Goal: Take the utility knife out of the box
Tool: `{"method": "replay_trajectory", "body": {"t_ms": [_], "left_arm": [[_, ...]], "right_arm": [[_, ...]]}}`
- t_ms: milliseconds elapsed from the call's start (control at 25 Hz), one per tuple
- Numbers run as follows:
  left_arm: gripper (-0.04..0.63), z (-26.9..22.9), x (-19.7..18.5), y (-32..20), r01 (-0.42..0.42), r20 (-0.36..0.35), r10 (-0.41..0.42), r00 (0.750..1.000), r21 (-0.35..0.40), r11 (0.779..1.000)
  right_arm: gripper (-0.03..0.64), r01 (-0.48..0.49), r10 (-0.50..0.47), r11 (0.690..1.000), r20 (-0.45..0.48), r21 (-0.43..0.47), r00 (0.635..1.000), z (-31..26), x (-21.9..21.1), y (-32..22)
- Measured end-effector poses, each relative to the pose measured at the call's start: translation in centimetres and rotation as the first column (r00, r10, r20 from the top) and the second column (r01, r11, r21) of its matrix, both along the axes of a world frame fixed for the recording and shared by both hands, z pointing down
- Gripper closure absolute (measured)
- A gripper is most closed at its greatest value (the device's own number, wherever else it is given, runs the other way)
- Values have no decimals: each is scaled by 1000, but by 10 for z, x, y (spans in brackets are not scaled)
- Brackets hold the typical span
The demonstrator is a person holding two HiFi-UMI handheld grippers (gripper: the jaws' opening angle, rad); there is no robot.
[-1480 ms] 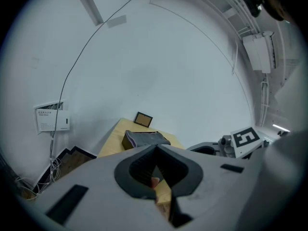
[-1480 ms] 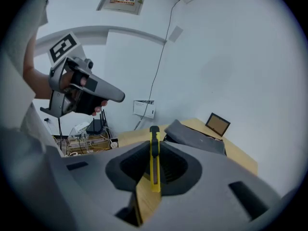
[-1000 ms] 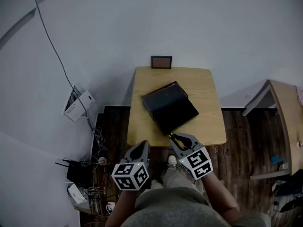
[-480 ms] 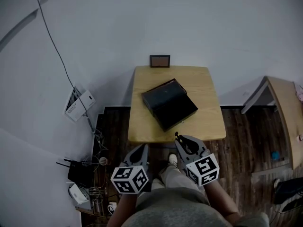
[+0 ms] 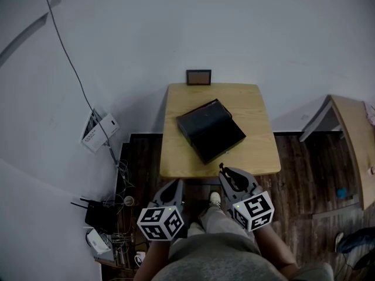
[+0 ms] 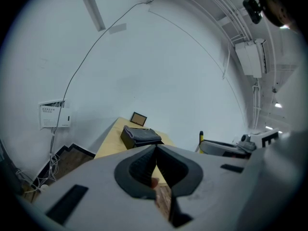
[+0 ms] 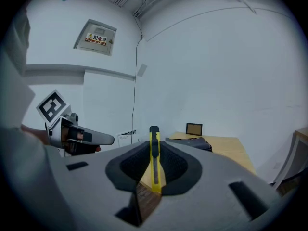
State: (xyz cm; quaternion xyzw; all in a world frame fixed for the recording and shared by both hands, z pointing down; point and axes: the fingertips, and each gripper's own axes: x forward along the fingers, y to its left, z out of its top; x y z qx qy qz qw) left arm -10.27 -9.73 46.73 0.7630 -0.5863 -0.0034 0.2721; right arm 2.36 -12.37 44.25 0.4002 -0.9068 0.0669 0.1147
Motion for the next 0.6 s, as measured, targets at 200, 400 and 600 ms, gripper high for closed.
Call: {"method": "replay_trajectory", "body": {"t_ms": [200, 400, 600], "left_arm": [[591, 1, -1, -1, 1, 1, -1, 1000, 0, 1000], [592, 3, -1, -5, 1, -6, -1, 1000, -6, 1000], [592, 5, -1, -9, 1, -3, -1, 1000, -9, 1000]], "right_arm": [[566, 4, -4, 1000, 10, 8, 1000, -2, -3, 1], [566, 4, -5, 1000, 10, 12, 1000, -4, -4, -2], [566, 7, -7, 1000, 18, 25, 1000, -9, -7, -5]]}}
